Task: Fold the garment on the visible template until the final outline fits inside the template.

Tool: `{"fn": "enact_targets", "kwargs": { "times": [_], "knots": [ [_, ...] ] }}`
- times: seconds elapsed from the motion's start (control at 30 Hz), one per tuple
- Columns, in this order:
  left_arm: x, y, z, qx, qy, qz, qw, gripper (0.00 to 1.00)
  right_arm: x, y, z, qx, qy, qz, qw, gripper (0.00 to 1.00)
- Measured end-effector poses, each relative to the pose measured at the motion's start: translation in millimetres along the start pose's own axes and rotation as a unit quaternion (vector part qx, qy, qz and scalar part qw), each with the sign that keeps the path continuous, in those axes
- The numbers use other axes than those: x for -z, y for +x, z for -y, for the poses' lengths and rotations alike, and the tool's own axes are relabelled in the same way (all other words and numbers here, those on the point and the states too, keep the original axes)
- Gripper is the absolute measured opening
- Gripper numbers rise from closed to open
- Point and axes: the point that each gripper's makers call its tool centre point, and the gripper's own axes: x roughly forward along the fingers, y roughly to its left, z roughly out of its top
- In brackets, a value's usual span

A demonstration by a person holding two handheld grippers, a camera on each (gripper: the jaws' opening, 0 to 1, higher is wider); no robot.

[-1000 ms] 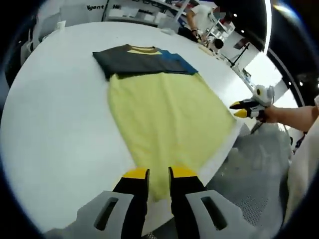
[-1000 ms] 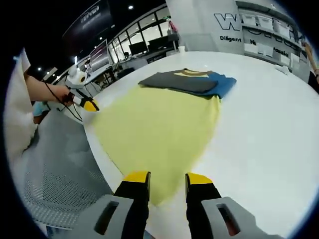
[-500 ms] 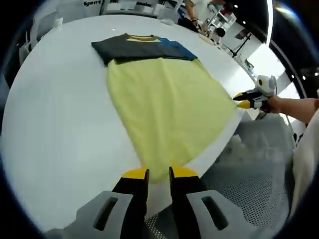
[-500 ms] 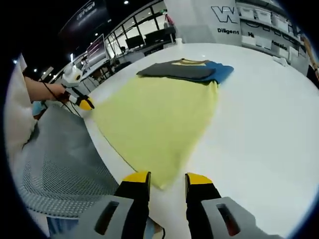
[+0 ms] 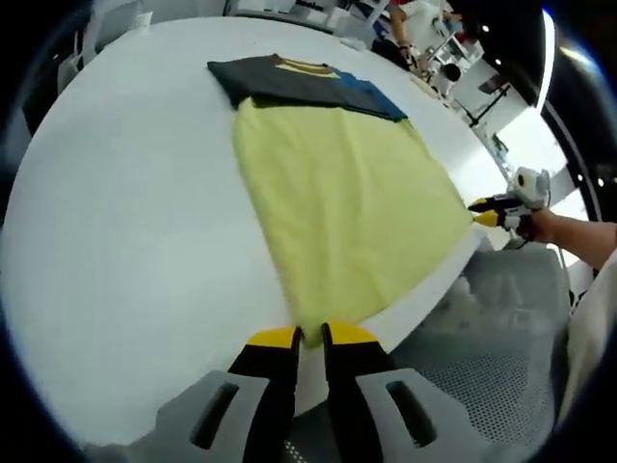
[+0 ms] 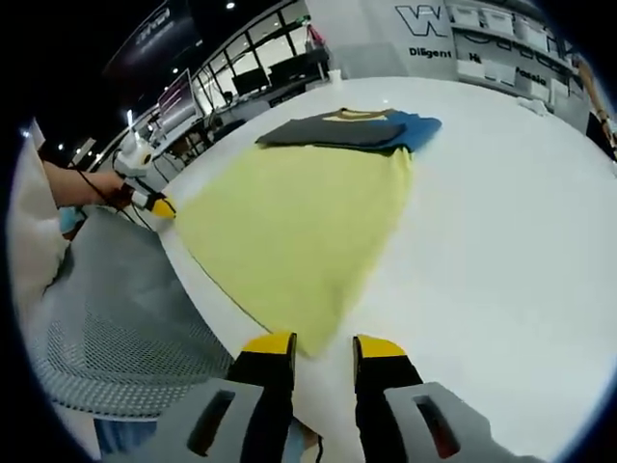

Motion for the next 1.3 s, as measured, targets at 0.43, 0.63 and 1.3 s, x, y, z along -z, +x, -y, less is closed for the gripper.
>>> {"fn": "enact_targets", "kwargs": {
  "times": [0.43, 0.63, 1.3],
  "knots": [
    [4.1, -2, 0.5, -0.002, -0.013, 0.0, 0.9999, 0.04, 6.0, 0, -8, -0.021, 0.0, -0.027, 0.9994, 0.0],
    [3.2, -6, 2.7, 0.002, -0.013, 0.003, 0.9999, 0.04, 8.7, -3, -9, -0.025, 0.018, -0.036, 0.9989, 0.0],
    [-60.7, -59, 7.3, 0.067, -0.071, 0.101, 0.99, 0.03, -58.5, -38, -8, -0.084, 0.111, 0.075, 0.9875, 0.0]
  ]
}}
